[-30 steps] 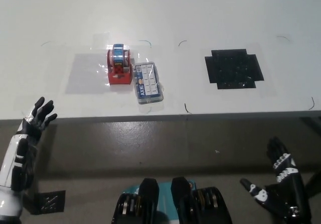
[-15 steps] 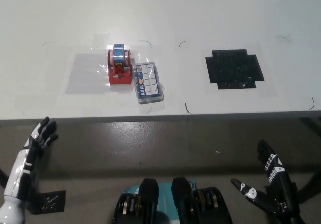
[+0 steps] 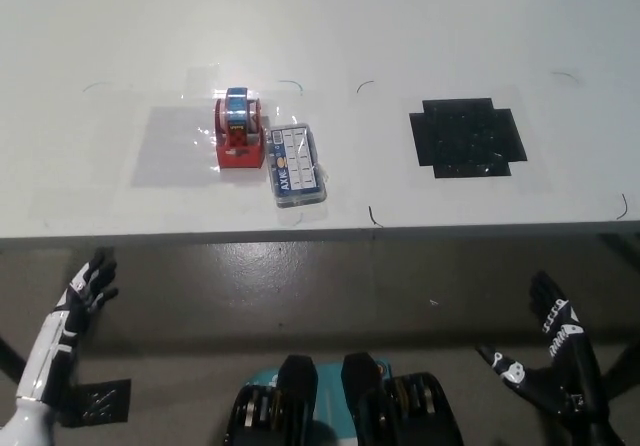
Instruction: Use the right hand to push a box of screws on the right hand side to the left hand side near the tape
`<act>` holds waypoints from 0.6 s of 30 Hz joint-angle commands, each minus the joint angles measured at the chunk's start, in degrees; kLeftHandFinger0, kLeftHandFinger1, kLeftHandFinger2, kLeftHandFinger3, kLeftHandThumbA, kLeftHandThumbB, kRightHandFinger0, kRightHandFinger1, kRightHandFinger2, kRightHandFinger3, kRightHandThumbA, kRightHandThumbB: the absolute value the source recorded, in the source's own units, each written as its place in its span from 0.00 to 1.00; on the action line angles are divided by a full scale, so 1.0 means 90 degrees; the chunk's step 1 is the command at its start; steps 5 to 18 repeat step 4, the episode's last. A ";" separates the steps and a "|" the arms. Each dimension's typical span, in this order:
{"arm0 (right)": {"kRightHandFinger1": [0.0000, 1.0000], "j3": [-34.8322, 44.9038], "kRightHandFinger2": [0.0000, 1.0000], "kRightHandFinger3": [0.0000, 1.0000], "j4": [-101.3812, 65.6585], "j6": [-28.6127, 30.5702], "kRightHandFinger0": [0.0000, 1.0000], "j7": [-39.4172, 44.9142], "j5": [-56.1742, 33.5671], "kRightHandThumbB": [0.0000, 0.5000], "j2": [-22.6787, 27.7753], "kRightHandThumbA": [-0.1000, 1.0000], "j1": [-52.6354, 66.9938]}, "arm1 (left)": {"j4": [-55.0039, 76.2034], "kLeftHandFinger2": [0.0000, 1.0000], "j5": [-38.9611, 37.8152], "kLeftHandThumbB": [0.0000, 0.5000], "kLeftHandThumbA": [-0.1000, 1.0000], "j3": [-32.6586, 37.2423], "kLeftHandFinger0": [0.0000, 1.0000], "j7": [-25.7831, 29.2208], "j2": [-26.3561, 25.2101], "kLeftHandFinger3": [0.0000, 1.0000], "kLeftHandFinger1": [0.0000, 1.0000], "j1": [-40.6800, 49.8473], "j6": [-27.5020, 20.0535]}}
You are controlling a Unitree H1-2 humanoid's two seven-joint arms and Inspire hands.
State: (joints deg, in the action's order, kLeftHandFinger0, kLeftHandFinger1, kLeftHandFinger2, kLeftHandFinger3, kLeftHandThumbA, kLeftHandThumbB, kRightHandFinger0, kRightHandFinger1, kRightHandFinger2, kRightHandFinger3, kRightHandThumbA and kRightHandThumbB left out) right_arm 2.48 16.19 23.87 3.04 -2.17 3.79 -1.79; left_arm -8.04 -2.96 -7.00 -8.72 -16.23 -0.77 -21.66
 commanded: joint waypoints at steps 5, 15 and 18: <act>1.00 0.0137 1.00 1.00 -0.0058 0.0340 1.00 0.0053 -0.0110 0.53 -0.0082 1.00 -0.0144 | 0.0114 1.00 0.0000 0.08 1.00 -0.0071 1.00 0.0069 -0.0106 1.00 1.00 -0.0141 -0.0186; 1.00 0.0137 1.00 1.00 -0.0058 0.0340 1.00 0.0053 -0.0110 0.53 -0.0082 1.00 -0.0144 | 0.0114 1.00 0.0000 0.08 1.00 -0.0071 1.00 0.0069 -0.0106 1.00 1.00 -0.0141 -0.0186; 1.00 0.0137 1.00 1.00 -0.0058 0.0340 1.00 0.0053 -0.0110 0.53 -0.0082 1.00 -0.0144 | 0.0114 1.00 0.0000 0.08 1.00 -0.0071 1.00 0.0069 -0.0106 1.00 1.00 -0.0141 -0.0186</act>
